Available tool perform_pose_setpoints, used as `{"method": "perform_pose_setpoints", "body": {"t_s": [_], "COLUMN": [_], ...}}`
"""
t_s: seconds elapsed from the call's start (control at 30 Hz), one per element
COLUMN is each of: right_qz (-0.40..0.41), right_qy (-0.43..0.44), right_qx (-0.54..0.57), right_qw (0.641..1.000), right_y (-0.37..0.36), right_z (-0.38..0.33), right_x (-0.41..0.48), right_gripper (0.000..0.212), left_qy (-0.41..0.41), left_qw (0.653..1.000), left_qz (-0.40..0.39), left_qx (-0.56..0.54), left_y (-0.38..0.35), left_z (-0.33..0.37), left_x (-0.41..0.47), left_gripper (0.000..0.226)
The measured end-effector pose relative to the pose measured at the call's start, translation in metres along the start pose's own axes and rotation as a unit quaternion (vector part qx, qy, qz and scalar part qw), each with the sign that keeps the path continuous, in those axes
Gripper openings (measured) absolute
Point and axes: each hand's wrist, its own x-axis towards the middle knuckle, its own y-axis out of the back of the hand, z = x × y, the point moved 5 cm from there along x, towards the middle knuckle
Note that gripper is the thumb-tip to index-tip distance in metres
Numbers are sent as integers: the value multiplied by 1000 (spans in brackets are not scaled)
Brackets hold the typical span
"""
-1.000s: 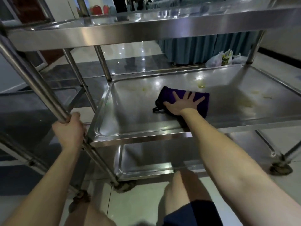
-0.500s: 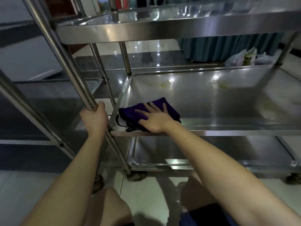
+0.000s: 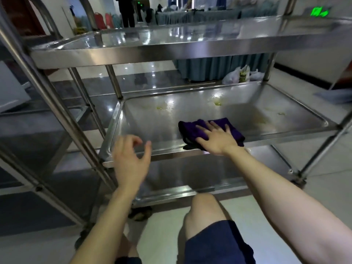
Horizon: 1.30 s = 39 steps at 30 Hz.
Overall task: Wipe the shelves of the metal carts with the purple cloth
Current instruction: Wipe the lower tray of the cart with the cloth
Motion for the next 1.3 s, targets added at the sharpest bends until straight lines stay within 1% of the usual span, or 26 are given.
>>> {"method": "perform_pose_setpoints", "body": {"t_s": [0.03,0.07,0.1,0.13,0.2,0.27,0.33,0.4,0.5,0.6,0.67,0.77,0.87,0.93,0.97,1.07,1.1,1.17,1.23,1.3], "right_qz": [-4,-7,-4,0,2,-1,1,14,35,33,24,18,12,5,-2,-20,-21,-5,23,36], "right_qy": [0,4,2,-4,-9,-5,-16,-68,-166,-221,-230,-208,-189,-188,-186,-170,-156,-122,-73,-24], "right_qx": [1,2,0,-3,-2,6,16,18,17,4,4,5,11,18,26,53,62,76,69,53], "right_qw": [1000,1000,1000,1000,1000,1000,1000,997,985,975,973,978,982,982,982,984,986,990,995,998], "right_y": [0,-1,0,0,1,3,7,12,14,9,4,4,7,9,11,13,13,13,14,18], "right_z": [-2,-5,-6,-7,-8,4,34,78,121,106,86,66,59,58,59,70,75,90,108,132], "right_x": [0,0,-1,-3,-5,-7,-11,-18,-26,-16,-9,-11,-18,-17,-15,-13,-14,-20,-27,-33], "right_gripper": [69,68,68,68,69,69,68,66,66,74,79,80,73,70,68,65,63,60,58,60], "left_qy": [-31,-50,-61,-61,-28,-5,-36,-58,-59,-62,-64,-73,-44,-15,-13,-39,-40,-54,-69,-76], "left_qw": [997,992,986,980,962,934,910,898,896,889,885,879,867,876,885,908,911,915,916,913], "left_qz": [-65,-113,-149,-186,-263,-337,-368,-374,-372,-380,-389,-397,-428,-425,-416,-395,-393,-379,-367,-371], "left_qx": [5,17,29,41,65,116,186,223,237,247,248,254,251,228,210,134,118,128,144,153], "left_y": [-22,-44,-63,-82,-114,-137,-148,-153,-159,-162,-161,-160,-166,-179,-186,-209,-215,-223,-228,-231], "left_z": [16,27,39,47,56,54,45,39,39,40,37,31,33,54,68,108,113,113,111,113], "left_x": [0,3,7,12,21,20,16,13,12,14,14,17,25,38,43,42,39,31,27,26], "left_gripper": [16,12,12,18,34,52,63,63,61,66,67,63,63,66,62,47,44,39,38,36]}}
